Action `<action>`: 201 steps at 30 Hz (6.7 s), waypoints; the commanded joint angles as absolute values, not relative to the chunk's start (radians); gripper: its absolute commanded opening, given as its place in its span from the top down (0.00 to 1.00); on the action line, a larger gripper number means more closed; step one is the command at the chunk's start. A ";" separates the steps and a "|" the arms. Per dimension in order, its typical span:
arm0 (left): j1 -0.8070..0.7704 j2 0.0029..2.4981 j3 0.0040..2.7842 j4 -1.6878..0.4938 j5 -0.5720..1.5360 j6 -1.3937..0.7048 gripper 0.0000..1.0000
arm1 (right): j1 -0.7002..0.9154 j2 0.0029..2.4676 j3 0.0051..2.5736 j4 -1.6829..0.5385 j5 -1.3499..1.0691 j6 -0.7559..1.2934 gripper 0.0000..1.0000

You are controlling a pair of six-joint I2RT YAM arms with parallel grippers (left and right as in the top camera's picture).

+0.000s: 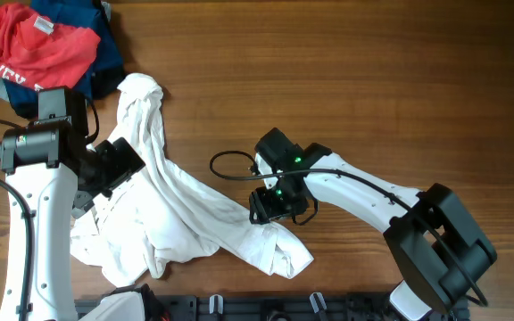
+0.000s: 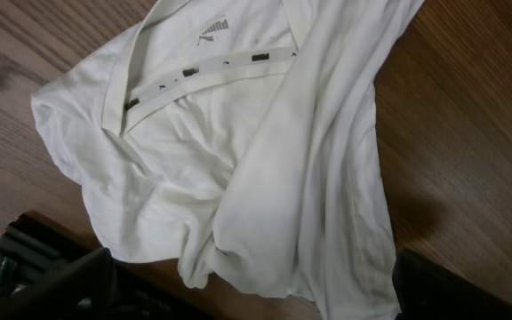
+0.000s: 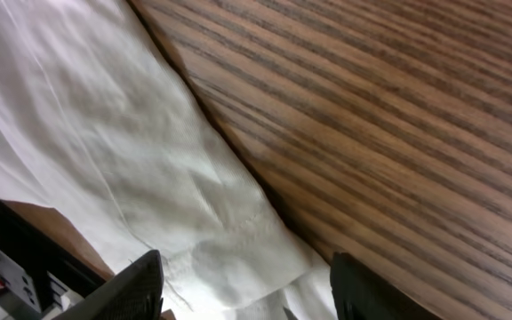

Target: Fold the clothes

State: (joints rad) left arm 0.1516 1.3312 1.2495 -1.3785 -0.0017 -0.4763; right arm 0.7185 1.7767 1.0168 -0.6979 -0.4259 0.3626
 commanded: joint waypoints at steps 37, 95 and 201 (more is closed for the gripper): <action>0.154 1.322 1.243 -1.353 0.010 -0.479 0.00 | 0.699 1.781 1.014 -0.643 -0.331 0.486 0.96; 0.154 1.324 1.105 -1.186 0.034 -0.479 0.00 | 0.331 1.781 1.036 -0.592 -0.450 0.482 0.60; -0.219 1.576 0.958 -0.909 0.123 -0.427 0.08 | -0.015 1.409 1.439 -1.414 -0.255 0.397 0.48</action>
